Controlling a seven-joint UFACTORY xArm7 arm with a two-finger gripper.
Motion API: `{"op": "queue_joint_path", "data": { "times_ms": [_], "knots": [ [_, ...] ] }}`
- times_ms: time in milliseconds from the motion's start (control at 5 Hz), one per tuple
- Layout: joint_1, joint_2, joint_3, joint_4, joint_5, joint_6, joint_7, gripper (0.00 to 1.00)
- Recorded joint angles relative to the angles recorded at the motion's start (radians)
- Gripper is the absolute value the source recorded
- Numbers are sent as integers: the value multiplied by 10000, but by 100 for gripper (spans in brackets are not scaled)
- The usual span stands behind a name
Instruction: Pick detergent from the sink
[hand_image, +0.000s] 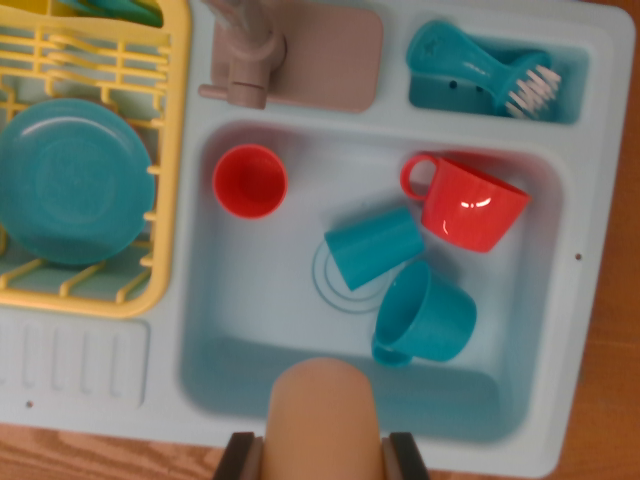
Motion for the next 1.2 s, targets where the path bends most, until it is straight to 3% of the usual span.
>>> {"op": "queue_joint_path", "data": {
  "times_ms": [200,1200],
  "knots": [
    [2,-90,1,230,0,320,-7,100],
    [6,-218,3,555,-1,773,-16,100]
  ]
}}
